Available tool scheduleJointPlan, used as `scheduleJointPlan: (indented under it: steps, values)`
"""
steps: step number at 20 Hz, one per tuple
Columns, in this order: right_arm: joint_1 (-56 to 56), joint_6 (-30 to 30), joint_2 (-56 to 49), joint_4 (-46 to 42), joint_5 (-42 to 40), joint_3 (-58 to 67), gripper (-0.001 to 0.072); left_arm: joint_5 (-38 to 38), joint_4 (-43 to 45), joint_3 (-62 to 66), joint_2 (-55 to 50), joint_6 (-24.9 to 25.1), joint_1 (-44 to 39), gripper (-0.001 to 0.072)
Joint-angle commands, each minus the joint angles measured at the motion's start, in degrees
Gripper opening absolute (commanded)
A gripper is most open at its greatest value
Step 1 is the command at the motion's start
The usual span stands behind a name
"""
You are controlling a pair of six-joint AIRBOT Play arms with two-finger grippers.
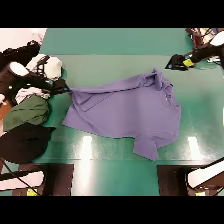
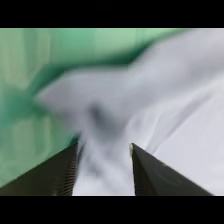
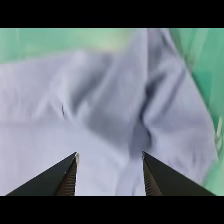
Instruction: Fold the shirts.
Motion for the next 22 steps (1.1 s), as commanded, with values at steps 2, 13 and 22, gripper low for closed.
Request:
scheduleJointPlan:
  steps: [2,13,22]
  values:
    - [-3.69,-1.11,7.67,0.09,5.4,-9.97,0.0448,-14.16,8.63,-0.92,4.7,1.81,4.9,0.0407]
    - [-5.95,-1.36,28.46,4.44,-4.24,-42.8,0.0448,-2.23,2.62,-24.41,5.81,5.11,4.81,0.0407]
    - [-6.12,-1.31,33.55,3.85,-1.62,-43.93,0.0449,0.52,-4.37,-26.69,5.81,7.8,4.81,0.0022]
